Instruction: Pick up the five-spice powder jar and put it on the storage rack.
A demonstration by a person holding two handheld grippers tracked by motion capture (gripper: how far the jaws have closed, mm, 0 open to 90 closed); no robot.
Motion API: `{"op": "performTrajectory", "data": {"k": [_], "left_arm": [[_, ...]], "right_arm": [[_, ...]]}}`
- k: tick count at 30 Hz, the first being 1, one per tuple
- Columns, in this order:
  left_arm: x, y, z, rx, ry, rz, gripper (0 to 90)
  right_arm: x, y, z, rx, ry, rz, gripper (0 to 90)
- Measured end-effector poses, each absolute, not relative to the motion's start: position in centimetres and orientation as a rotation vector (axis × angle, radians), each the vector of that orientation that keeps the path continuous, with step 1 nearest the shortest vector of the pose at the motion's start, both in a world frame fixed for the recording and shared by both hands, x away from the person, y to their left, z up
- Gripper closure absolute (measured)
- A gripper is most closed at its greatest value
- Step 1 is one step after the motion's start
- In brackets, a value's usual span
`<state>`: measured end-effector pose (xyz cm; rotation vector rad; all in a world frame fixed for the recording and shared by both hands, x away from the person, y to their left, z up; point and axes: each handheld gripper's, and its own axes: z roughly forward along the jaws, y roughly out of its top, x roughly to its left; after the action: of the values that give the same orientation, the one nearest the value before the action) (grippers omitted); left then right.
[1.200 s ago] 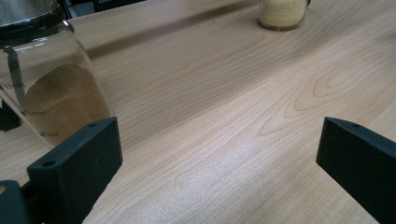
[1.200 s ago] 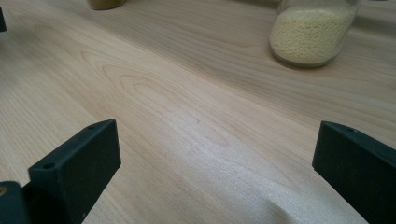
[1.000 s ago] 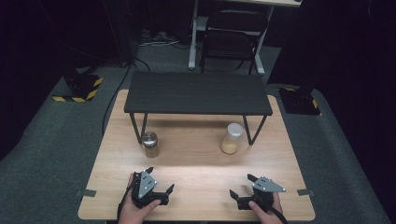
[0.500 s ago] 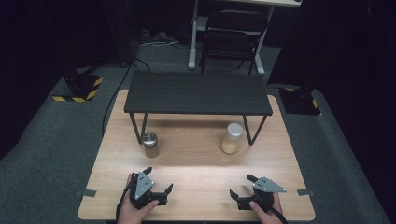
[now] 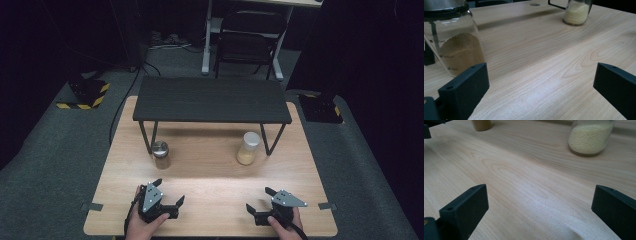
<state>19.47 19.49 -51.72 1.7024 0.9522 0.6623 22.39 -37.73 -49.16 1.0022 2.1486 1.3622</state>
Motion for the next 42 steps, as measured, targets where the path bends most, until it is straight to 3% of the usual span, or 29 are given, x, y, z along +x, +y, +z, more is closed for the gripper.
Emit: {"op": "performTrajectory", "data": {"k": [13,42], "left_arm": [[20.6,20.2,-51.9,1.613,1.022,0.757,0.5],[25.1,20.2,-50.6,1.496,1.119,0.816,2.7]], "right_arm": [[22.4,-37.7,-49.1,0.993,2.154,1.359,0.5],[22.4,-37.7,-49.1,0.972,2.164,1.362,0.5]]}}
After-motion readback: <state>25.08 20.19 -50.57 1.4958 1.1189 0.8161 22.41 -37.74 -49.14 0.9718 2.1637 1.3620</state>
